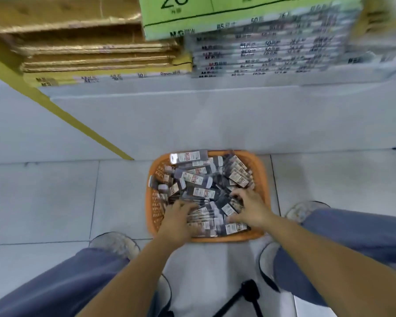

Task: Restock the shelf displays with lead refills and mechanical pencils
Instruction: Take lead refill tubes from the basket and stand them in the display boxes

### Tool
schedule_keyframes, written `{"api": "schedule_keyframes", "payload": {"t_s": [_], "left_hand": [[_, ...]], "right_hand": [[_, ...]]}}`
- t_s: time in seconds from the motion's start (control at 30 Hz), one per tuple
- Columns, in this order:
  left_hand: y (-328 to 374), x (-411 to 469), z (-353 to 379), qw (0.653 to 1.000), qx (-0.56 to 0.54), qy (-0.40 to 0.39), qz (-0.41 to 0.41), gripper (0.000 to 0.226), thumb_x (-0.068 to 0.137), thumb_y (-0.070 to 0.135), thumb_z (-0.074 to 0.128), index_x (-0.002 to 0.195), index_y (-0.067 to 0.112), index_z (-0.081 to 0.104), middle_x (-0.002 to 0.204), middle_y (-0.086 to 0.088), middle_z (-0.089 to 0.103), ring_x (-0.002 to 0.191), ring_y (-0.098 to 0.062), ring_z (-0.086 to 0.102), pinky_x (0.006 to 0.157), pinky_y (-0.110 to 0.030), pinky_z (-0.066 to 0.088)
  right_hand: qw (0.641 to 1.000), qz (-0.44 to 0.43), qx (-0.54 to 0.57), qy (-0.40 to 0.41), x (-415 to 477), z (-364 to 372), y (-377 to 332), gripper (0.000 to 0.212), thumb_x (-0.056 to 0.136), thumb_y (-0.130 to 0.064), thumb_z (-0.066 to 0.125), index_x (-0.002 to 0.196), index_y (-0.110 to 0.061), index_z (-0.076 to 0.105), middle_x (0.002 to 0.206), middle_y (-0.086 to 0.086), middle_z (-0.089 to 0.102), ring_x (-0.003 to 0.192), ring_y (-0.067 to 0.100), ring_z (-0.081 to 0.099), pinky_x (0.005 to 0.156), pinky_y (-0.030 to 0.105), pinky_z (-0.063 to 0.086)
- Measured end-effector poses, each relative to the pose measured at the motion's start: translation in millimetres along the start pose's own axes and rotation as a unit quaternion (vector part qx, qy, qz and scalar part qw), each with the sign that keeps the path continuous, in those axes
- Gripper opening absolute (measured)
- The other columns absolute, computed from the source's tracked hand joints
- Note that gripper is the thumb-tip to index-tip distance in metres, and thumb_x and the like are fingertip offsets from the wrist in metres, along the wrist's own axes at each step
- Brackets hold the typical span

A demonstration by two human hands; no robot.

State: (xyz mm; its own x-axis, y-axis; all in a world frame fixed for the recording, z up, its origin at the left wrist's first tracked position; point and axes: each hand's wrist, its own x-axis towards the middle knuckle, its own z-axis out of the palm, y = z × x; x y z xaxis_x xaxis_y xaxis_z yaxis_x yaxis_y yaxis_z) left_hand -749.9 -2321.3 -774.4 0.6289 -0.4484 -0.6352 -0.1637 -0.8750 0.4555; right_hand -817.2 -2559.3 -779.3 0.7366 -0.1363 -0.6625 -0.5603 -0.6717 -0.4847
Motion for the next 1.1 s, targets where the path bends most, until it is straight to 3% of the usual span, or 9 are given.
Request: {"api": "schedule_keyframes", "payload": {"t_s": [0.13,0.3,0.47,0.6,0.7,0.8,0.87,0.97,1.1], "left_hand": [[1,9,3,0.998,0.042,0.04,-0.01,0.059,0.077,0.05,0.078,0.13,0.036,0.056,0.133,0.006,0.051,0.121,-0.02,0.042,0.102,-0.036,0.04],[-1,9,3,0.998,0.035,0.05,0.008,0.04,0.08,0.047,0.078,0.114,0.032,0.063,0.119,0.008,0.057,0.112,-0.017,0.048,0.096,-0.033,0.041],[-3,2,-8,0.995,-0.095,0.023,-0.026,0.029,0.088,0.041,0.074,0.107,0.033,0.054,0.098,0.018,0.065,0.089,-0.009,0.065,0.081,-0.032,0.054],[-3,-2,-17,0.976,-0.211,0.006,-0.048,0.026,0.092,0.045,0.067,0.106,0.032,0.049,0.091,0.017,0.067,0.082,-0.003,0.065,0.066,-0.016,0.047],[-2,-2,-21,0.948,-0.31,-0.004,-0.075,0.036,0.089,0.052,0.068,0.111,0.03,0.051,0.107,0.007,0.069,0.093,-0.005,0.066,0.071,-0.016,0.047],[2,0,-24,0.906,-0.411,-0.023,-0.102,0.051,0.08,0.053,0.074,0.115,0.026,0.05,0.123,-0.004,0.065,0.111,-0.025,0.066,0.097,-0.046,0.053],[5,1,-26,0.857,-0.501,-0.036,-0.112,0.048,0.084,0.034,0.078,0.119,0.02,0.048,0.126,-0.01,0.064,0.111,-0.032,0.068,0.095,-0.056,0.055],[10,0,-31,0.807,-0.58,-0.05,-0.104,0.049,0.09,0.014,0.074,0.129,0.017,0.045,0.124,-0.009,0.069,0.107,-0.032,0.071,0.091,-0.055,0.057],[21,-10,-49,0.769,-0.634,-0.058,-0.058,0.049,0.084,0.016,0.075,0.129,0.016,0.056,0.121,-0.01,0.073,0.11,-0.03,0.071,0.086,-0.049,0.06]], "right_hand": [[0.997,-0.019,-0.005,0.072,5,5,-3,0.063,0.065,-0.04,0.084,0.117,-0.026,0.051,0.098,-0.017,0.046,0.09,0.006,0.051,0.067,0.023,0.037],[0.995,-0.042,-0.036,0.084,3,15,-6,0.051,0.07,-0.035,0.08,0.11,-0.026,0.051,0.108,-0.009,0.038,0.102,0.01,0.036,0.085,0.026,0.035],[0.996,-0.025,0.017,0.089,2,12,-12,0.036,0.075,-0.025,0.08,0.099,-0.024,0.054,0.101,-0.007,0.051,0.103,0.016,0.048,0.085,0.031,0.044],[0.993,-0.005,0.094,0.068,2,9,-16,0.045,0.079,-0.021,0.078,0.119,-0.02,0.057,0.104,-0.007,0.053,0.103,0.015,0.053,0.083,0.026,0.043],[0.989,-0.002,0.141,0.053,4,4,-22,0.045,0.088,-0.024,0.069,0.13,-0.016,0.057,0.124,-0.001,0.054,0.114,0.016,0.052,0.088,0.024,0.037],[0.982,0.019,0.181,0.056,5,-3,-28,0.05,0.09,-0.025,0.067,0.137,-0.014,0.052,0.138,0.001,0.053,0.125,0.018,0.049,0.093,0.024,0.035],[0.982,0.014,0.179,0.065,5,-5,-34,0.045,0.091,-0.025,0.066,0.133,-0.014,0.056,0.135,0.002,0.057,0.119,0.016,0.052,0.092,0.025,0.038],[0.983,-0.014,0.164,0.078,3,-6,-45,0.034,0.095,-0.029,0.059,0.128,-0.018,0.059,0.127,-0.004,0.055,0.112,0.012,0.052,0.095,0.032,0.044],[0.944,-0.009,0.33,0.022,-5,-17,-76,0.034,0.096,-0.037,0.055,0.13,-0.037,0.056,0.127,-0.014,0.058,0.112,0.011,0.057,0.096,0.04,0.049]]}}
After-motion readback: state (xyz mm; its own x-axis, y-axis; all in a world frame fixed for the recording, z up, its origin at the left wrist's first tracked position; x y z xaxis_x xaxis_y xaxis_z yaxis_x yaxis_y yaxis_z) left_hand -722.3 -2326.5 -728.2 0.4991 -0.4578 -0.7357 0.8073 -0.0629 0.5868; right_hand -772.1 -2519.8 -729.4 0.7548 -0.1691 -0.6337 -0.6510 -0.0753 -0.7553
